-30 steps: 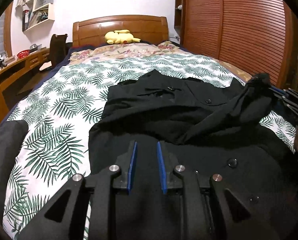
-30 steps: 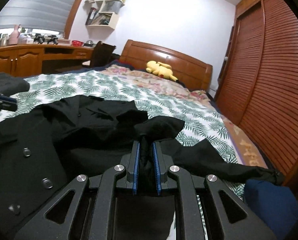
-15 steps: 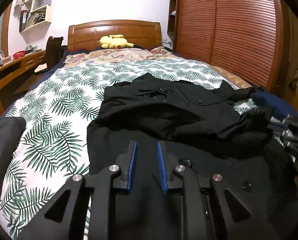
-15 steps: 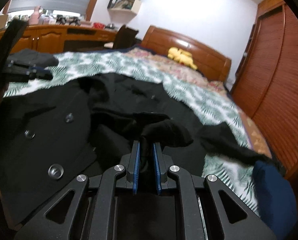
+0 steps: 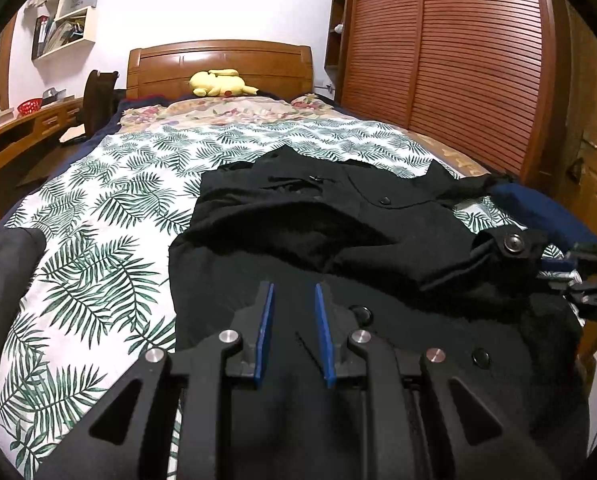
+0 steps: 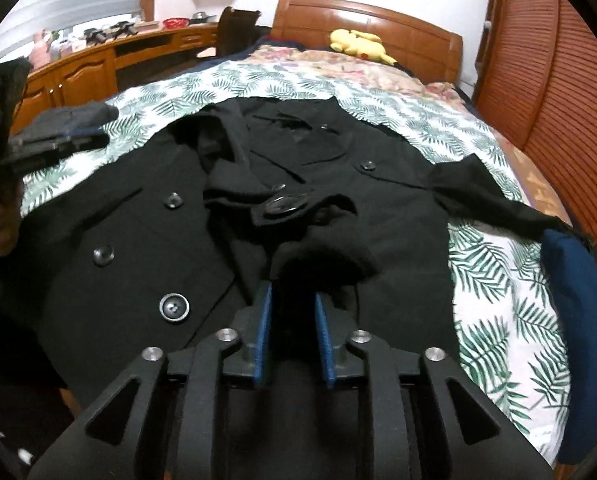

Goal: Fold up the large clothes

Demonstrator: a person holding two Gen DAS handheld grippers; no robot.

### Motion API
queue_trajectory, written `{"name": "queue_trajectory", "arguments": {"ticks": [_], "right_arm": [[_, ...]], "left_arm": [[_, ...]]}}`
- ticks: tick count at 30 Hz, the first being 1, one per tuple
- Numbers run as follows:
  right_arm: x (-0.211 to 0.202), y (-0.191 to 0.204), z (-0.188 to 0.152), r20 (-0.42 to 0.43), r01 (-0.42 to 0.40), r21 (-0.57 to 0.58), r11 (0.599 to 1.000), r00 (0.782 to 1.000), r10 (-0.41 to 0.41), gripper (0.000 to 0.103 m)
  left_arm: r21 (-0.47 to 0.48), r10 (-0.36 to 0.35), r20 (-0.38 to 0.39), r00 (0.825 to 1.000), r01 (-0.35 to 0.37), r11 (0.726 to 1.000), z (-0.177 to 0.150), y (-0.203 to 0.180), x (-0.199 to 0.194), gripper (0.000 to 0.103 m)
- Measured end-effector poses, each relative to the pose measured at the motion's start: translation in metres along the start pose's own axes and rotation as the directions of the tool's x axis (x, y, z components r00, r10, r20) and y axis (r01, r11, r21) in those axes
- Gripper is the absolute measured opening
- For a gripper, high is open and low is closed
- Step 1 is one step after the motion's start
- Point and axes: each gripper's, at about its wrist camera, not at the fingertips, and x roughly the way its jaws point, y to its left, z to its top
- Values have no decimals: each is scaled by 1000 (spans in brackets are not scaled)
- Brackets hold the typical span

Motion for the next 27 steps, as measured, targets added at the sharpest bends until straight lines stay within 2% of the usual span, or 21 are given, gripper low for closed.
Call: {"name": "queue_trajectory", "arguments": {"ticks": [2,3,7,12,14,17,20,21,22,23,24,26,27], "right_arm": [[-10,0,5,9,3,11,1000,1000,-3,47],[-17,-2,8,19,3,18,1000,1000,-3,50],[-34,-13,20,70,-3,54,999,998,-1,54],[-32,-28,40,91,21,67,998,995,-27,54],[-23,-35,45,64,13,79,997,998,-18,54],[1,-45,44,-22,-4,103,995,1000,6,54],[28,-57,36,-118,-33,155,987,992,52,54],[33,-60,32,-133,-58,171,984,988,82,52],[35,-62,31,-134,-80,177,981,985,105,44],[37,-63,30,-127,-99,177,979,984,123,20],[38,-64,32,-123,-120,167,979,982,141,12],[35,-66,39,-96,-104,140,985,988,118,9],[33,-67,46,-77,-68,112,991,994,77,8]], "left_arm": [[-4,0,4,1000,0,1000,-1,1,-1,19],[-8,-1,8,1000,2,1000,0,2,-2,19],[-11,-1,19,1000,1,1000,1,2,-5,19],[-14,-4,21,1000,4,1000,1,3,-7,19],[-13,-4,21,1000,4,1000,1,4,-8,19],[-14,-4,21,1000,4,1000,1,4,-8,19],[-13,-1,22,1000,1,1000,1,4,-8,19],[-14,1,23,1000,0,1000,1,5,-8,19],[-16,2,24,1000,-2,1000,1,6,-9,19],[-18,3,25,1000,-3,1000,2,6,-9,19],[-21,4,25,1000,-4,1000,2,7,-10,19],[-24,8,25,1000,-7,1000,1,7,-9,19],[-24,8,26,1000,-7,1000,1,8,-9,19]]}}
